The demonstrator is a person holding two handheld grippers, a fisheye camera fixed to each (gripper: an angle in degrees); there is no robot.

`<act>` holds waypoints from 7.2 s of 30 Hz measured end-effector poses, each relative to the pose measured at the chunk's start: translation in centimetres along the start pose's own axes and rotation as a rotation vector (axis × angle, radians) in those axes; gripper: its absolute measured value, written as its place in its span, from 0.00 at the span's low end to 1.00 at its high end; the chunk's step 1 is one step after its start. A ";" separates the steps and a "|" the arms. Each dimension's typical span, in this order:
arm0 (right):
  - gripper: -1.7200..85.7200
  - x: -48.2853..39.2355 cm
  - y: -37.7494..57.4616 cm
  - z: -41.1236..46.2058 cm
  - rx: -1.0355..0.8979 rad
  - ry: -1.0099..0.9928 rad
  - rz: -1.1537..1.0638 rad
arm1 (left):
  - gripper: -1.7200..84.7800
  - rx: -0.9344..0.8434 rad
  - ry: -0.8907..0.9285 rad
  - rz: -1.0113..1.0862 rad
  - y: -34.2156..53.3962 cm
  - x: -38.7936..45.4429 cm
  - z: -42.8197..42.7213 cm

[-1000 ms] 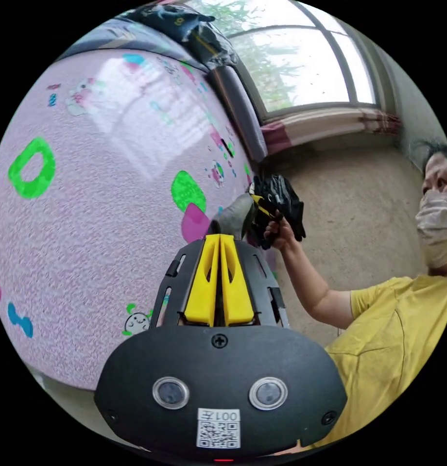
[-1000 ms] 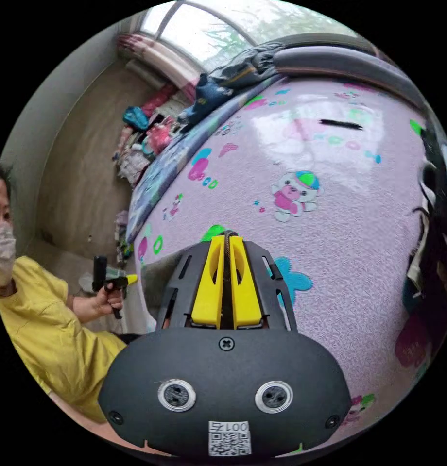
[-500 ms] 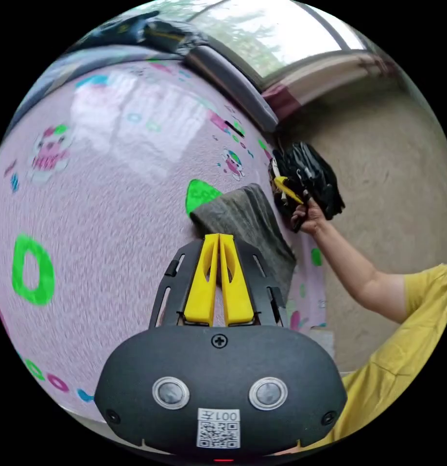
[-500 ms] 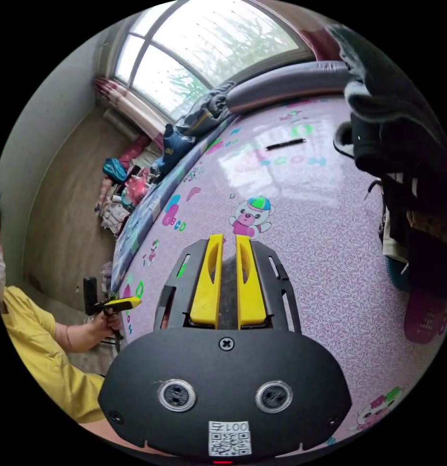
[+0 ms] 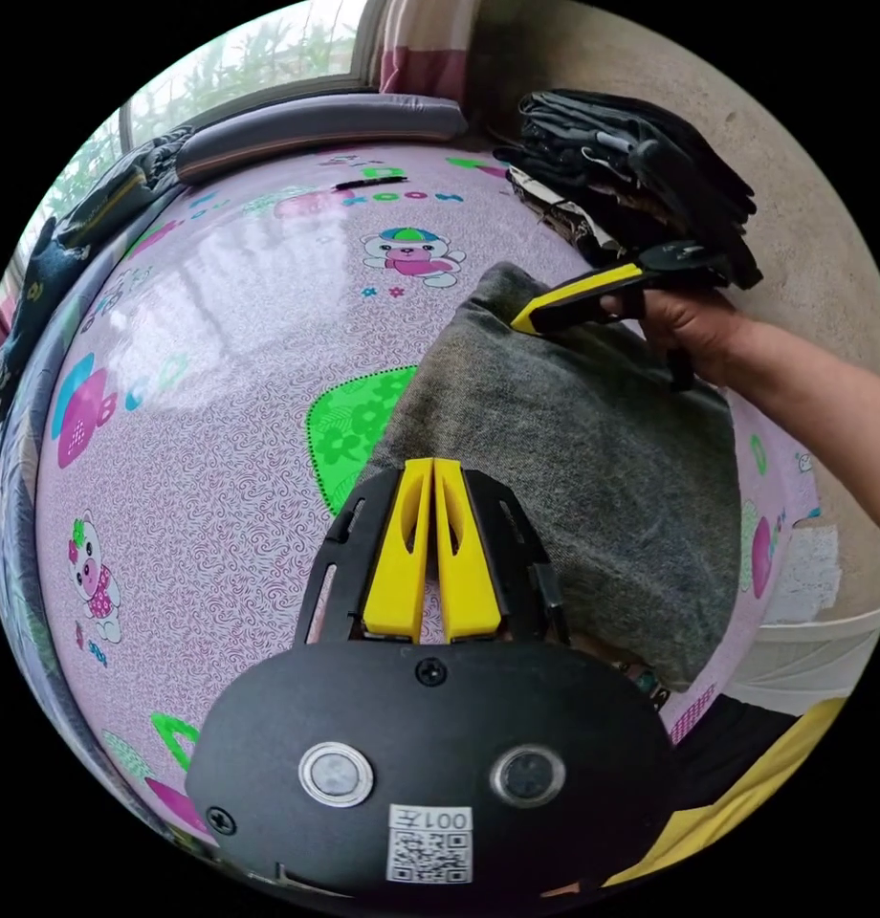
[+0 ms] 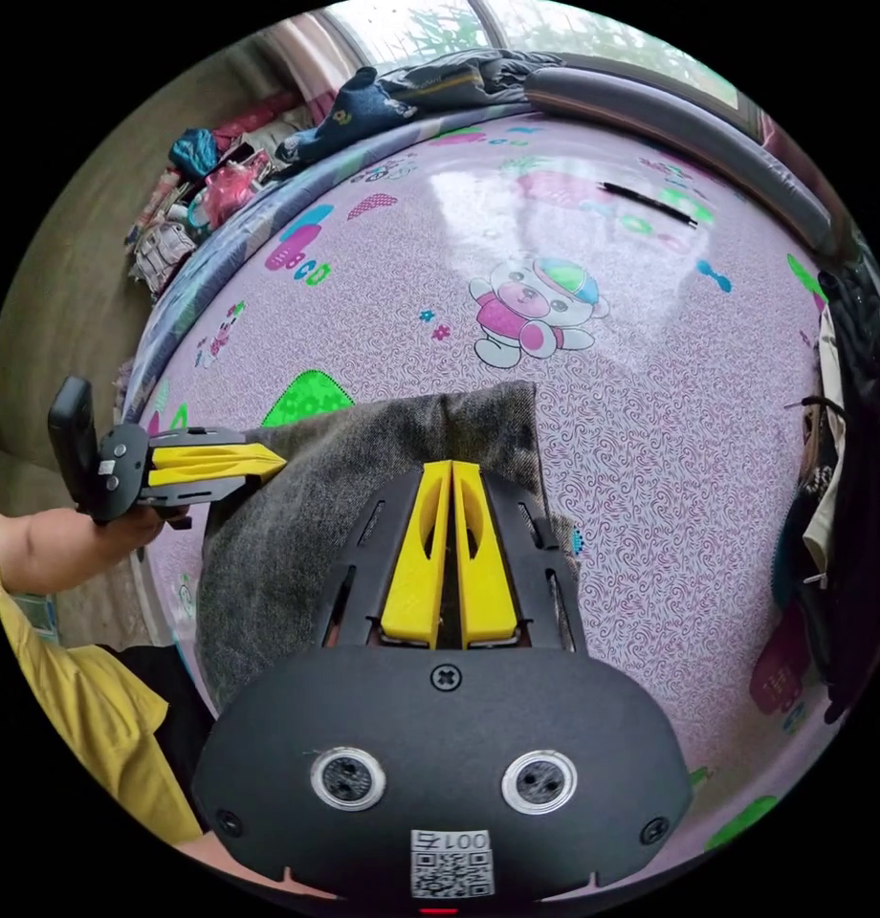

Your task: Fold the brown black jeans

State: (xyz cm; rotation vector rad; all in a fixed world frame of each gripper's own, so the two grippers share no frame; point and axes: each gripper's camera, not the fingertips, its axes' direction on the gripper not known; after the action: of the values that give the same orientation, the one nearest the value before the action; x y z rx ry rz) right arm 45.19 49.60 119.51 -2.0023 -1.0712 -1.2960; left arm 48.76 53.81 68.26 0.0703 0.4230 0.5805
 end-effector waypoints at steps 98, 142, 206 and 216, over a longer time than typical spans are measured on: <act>0.06 5.0 55.3 -3.3 0.495 -0.726 0.272 | 0.05 0.029 1.086 -0.131 -0.3 26.4 -6.5; 0.06 14.2 35.9 -8.1 0.435 -0.905 0.185 | 0.05 0.240 0.890 -0.213 -15.4 20.5 -7.4; 0.03 -7.1 40.2 -1.0 0.612 -0.406 0.351 | 0.01 0.202 0.022 -0.222 -4.7 32.8 -18.4; 0.03 -19.0 39.9 -6.4 0.544 -0.391 -0.291 | 0.01 0.431 -0.036 -0.297 5.8 50.8 -33.4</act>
State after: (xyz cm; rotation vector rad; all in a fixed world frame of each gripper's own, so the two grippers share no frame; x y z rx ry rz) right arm 70.93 16.29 104.53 -1.7463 -1.7336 -0.6312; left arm 70.44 84.65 20.18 0.4228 0.5080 0.1877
